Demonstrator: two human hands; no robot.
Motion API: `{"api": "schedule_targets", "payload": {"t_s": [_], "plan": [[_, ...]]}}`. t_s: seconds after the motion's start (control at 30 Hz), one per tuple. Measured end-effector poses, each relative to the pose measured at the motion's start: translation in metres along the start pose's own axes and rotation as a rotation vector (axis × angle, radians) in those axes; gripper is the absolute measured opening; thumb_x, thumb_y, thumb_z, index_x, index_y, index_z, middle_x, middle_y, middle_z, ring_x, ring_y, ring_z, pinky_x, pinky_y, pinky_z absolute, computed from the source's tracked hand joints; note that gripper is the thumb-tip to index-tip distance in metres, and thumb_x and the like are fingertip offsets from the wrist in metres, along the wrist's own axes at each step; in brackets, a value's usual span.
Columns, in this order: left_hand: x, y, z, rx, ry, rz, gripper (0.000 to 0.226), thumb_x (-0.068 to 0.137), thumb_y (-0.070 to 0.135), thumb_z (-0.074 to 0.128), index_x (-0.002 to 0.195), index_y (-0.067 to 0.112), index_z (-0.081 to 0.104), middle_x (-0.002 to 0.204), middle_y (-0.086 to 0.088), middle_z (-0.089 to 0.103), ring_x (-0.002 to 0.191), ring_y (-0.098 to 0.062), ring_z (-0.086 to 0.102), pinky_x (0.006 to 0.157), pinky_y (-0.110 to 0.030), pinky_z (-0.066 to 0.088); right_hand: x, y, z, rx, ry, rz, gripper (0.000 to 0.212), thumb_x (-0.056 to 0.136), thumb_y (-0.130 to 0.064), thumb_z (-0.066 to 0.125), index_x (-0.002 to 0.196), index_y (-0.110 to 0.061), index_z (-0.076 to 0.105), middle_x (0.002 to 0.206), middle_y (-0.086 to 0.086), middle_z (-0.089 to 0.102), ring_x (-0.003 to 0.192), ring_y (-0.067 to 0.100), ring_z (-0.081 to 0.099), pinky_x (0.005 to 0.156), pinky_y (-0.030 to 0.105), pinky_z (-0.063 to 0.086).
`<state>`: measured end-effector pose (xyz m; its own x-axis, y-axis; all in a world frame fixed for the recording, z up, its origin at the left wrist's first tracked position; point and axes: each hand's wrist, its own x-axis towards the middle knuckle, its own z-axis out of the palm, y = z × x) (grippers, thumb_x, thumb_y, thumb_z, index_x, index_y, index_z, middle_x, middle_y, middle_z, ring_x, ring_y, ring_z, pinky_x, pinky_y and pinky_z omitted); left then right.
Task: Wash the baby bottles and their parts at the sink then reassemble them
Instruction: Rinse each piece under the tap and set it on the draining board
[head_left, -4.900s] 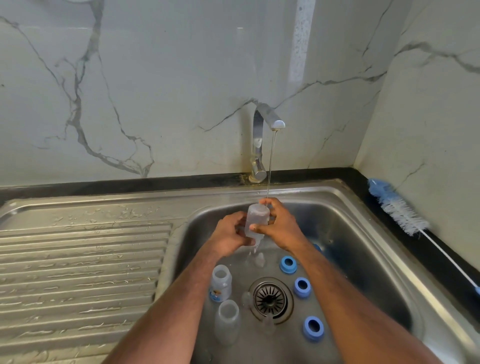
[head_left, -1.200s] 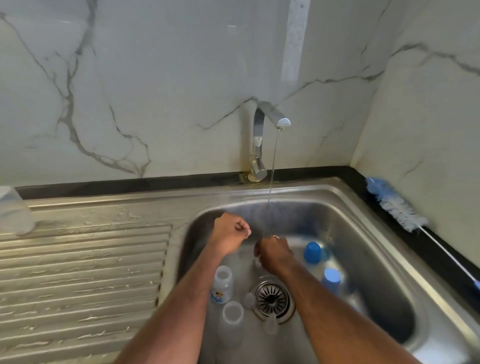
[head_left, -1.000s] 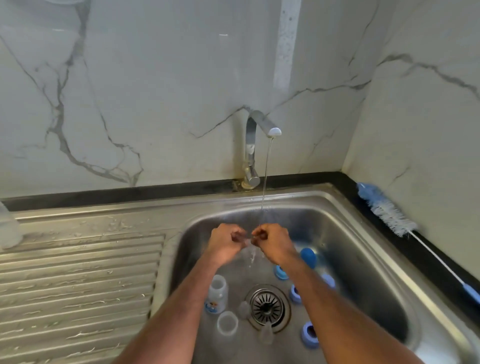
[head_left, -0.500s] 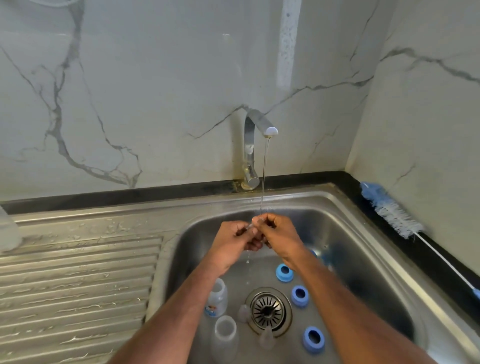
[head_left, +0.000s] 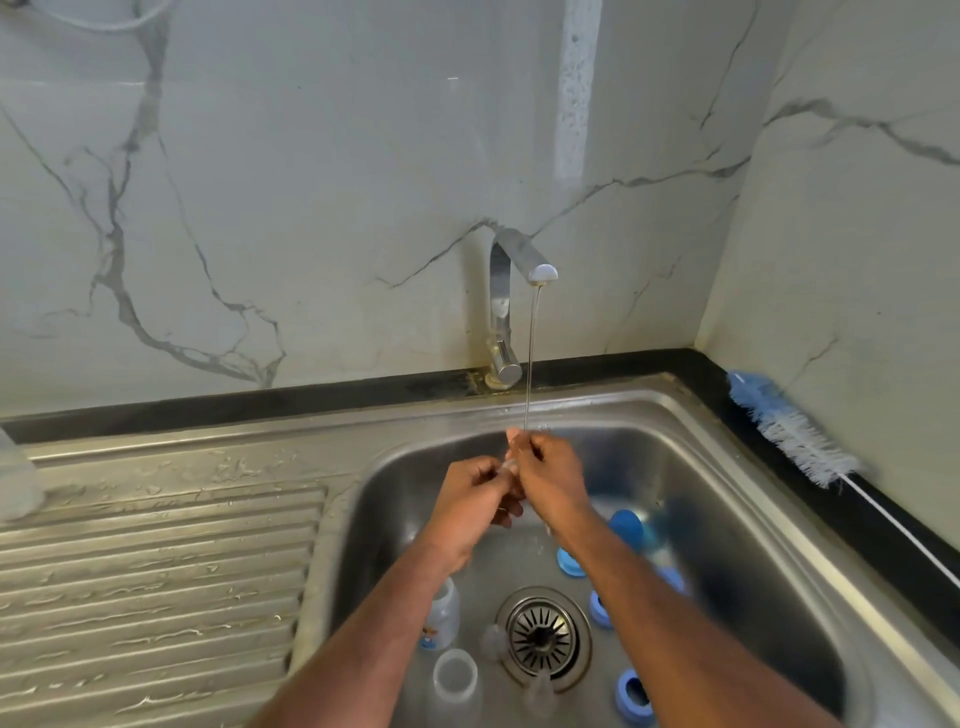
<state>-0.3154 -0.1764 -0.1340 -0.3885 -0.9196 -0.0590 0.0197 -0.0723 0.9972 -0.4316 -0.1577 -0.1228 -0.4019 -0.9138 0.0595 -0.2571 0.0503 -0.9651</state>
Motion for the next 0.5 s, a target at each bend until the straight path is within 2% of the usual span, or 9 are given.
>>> {"api": "schedule_targets", "payload": {"t_s": [0.1, 0.17, 0.2, 0.27, 0.33, 0.43, 0.5], "plan": [[-0.001, -0.001, 0.004, -0.025, 0.041, 0.025, 0.02, 0.097, 0.023, 0.066, 0.101, 0.004, 0.064, 0.077, -0.011, 0.069, 0.065, -0.02, 0.063, 0.053, -0.03, 0.048, 0.003, -0.003, -0.005, 0.162, -0.012, 0.124, 0.022, 0.103, -0.028, 0.057, 0.096, -0.012, 0.07, 0.089, 0.008, 0.072, 0.081, 0.019, 0.068, 0.072, 0.031, 0.057], [0.0, -0.001, 0.003, -0.068, 0.048, 0.076, 0.028, 0.091, 0.02, 0.074, 0.113, 0.009, 0.061, 0.085, -0.015, 0.071, 0.067, -0.02, 0.065, 0.053, -0.03, 0.049, 0.003, -0.004, -0.013, 0.325, -0.039, 0.239, 0.022, 0.102, -0.027, 0.058, 0.102, -0.009, 0.071, 0.088, 0.01, 0.073, 0.075, 0.019, 0.066, 0.067, 0.031, 0.056], [0.001, -0.001, 0.002, -0.052, 0.045, 0.117, 0.029, 0.09, 0.016, 0.075, 0.115, 0.011, 0.063, 0.087, -0.017, 0.071, 0.068, -0.019, 0.065, 0.053, -0.029, 0.05, 0.003, -0.002, -0.015, 0.367, -0.057, 0.293, 0.024, 0.103, -0.027, 0.058, 0.102, -0.008, 0.071, 0.083, 0.011, 0.073, 0.07, 0.019, 0.066, 0.065, 0.031, 0.056], [0.001, -0.001, 0.003, 0.003, 0.036, 0.204, 0.017, 0.091, 0.01, 0.073, 0.108, 0.009, 0.071, 0.083, -0.021, 0.07, 0.066, -0.019, 0.063, 0.053, -0.028, 0.05, 0.003, 0.001, -0.019, 0.33, -0.124, 0.359, 0.032, 0.104, -0.031, 0.054, 0.1, -0.006, 0.073, 0.073, 0.009, 0.07, 0.065, 0.017, 0.063, 0.063, 0.031, 0.053], [0.001, -0.002, 0.003, 0.034, 0.083, 0.208, 0.008, 0.093, 0.009, 0.07, 0.099, 0.006, 0.076, 0.076, -0.018, 0.071, 0.061, -0.019, 0.061, 0.053, -0.029, 0.051, 0.003, 0.003, -0.02, 0.176, -0.204, 0.331, 0.037, 0.106, -0.036, 0.047, 0.101, -0.011, 0.074, 0.078, 0.006, 0.072, 0.072, 0.017, 0.066, 0.066, 0.03, 0.052], [0.003, -0.005, -0.002, 0.062, 0.173, 0.124, 0.01, 0.094, 0.008, 0.068, 0.091, 0.004, 0.076, 0.069, -0.012, 0.07, 0.057, -0.019, 0.061, 0.053, -0.029, 0.051, 0.005, 0.001, -0.027, -0.108, -0.202, 0.119, 0.031, 0.108, -0.031, 0.043, 0.112, -0.021, 0.072, 0.101, 0.0, 0.074, 0.094, 0.015, 0.068, 0.08, 0.034, 0.054], [0.004, -0.005, -0.003, 0.068, 0.2, 0.073, 0.009, 0.093, 0.009, 0.07, 0.089, 0.003, 0.075, 0.065, -0.01, 0.069, 0.056, -0.018, 0.061, 0.052, -0.028, 0.05, 0.005, -0.001, -0.035, -0.085, -0.274, 0.052, 0.024, 0.105, -0.02, 0.05, 0.121, -0.024, 0.067, 0.111, -0.003, 0.07, 0.101, 0.012, 0.065, 0.081, 0.031, 0.052]]}}
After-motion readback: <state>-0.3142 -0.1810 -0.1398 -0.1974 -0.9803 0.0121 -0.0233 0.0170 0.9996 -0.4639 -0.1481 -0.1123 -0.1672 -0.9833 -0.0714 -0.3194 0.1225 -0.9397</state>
